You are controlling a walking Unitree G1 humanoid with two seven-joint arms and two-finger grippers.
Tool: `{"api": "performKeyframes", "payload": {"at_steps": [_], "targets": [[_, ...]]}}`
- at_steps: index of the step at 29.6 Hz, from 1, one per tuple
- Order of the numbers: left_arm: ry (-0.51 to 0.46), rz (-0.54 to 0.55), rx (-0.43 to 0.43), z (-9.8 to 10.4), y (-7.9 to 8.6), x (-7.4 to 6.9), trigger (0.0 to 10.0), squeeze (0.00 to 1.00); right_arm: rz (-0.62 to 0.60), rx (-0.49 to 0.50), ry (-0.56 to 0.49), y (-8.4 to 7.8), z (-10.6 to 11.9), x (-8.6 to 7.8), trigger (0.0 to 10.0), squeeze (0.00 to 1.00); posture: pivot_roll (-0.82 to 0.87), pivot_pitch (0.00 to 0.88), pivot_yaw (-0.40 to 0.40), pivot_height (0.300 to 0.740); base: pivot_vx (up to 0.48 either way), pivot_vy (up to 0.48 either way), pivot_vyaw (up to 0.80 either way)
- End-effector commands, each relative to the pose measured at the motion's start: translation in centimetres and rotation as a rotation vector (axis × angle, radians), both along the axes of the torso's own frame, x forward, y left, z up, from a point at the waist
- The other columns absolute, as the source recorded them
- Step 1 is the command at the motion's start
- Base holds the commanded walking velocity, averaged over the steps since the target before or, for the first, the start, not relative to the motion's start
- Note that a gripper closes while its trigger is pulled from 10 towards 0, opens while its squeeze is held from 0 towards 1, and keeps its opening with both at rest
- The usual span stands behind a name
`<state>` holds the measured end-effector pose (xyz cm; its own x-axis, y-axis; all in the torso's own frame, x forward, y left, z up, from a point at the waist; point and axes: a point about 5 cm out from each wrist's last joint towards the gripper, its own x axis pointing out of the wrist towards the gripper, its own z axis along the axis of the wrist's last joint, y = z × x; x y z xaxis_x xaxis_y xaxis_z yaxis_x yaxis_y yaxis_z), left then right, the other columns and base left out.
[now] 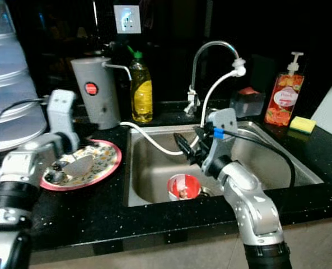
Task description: Kitchen organization
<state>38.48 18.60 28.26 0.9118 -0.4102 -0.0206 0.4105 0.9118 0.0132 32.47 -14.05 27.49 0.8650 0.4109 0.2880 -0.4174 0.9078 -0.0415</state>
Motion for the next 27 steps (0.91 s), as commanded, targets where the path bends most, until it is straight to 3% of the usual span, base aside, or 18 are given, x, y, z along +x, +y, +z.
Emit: {"api": "performKeyframes", "payload": {"at_steps": [1,5,7,8,9,15,22,27], "targets": [[0.015,-0.059,0.001,-0.2,-1.7,0.0,10.0,0.00,-0.050,0.006,0.004,-0.6,0.2,0.5,10.0,0.00,-0.04,0.027,-0.012,0.740,0.000,0.000,0.00],[0.053,-0.102,0.004,-1.0,-3.9,0.2,10.0,0.00,-0.108,0.017,0.019,-1.2,0.0,1.0,10.0,0.00,-0.04,0.027,-0.008,0.740,0.000,0.000,0.00],[0.107,-0.138,0.011,-2.4,-5.9,0.6,10.0,0.00,-0.151,0.028,0.028,-1.7,-0.1,1.2,10.0,0.00,-0.05,0.029,-0.007,0.740,0.000,0.000,0.00],[0.107,-0.138,0.011,-2.4,-5.9,0.6,10.0,0.00,-0.151,0.028,0.028,-1.7,-0.1,1.2,10.0,0.00,-0.05,0.029,-0.007,0.740,0.000,0.000,0.00],[0.153,-0.157,0.000,-3.6,-7.8,0.9,10.0,0.00,-0.169,0.033,0.027,-1.9,-0.1,1.3,10.0,0.00,-0.05,0.031,-0.005,0.740,0.000,0.000,0.00],[0.217,-0.170,0.000,-5.8,-10.7,1.5,10.0,0.00,-0.113,0.040,-0.016,-1.2,0.5,0.6,10.0,0.00,-0.07,0.033,-0.001,0.740,0.000,0.000,0.00],[0.257,-0.182,0.026,-7.4,-12.2,1.4,10.0,0.00,0.029,0.015,-0.076,0.6,1.1,-0.8,10.0,0.00,-0.09,0.032,0.012,0.740,0.000,0.000,0.00],[0.282,-0.238,0.054,-8.0,-13.5,1.0,10.0,0.00,0.044,-0.004,-0.063,0.9,0.7,-0.9,10.0,0.00,-0.07,0.033,0.012,0.740,0.000,0.000,0.00]]}}
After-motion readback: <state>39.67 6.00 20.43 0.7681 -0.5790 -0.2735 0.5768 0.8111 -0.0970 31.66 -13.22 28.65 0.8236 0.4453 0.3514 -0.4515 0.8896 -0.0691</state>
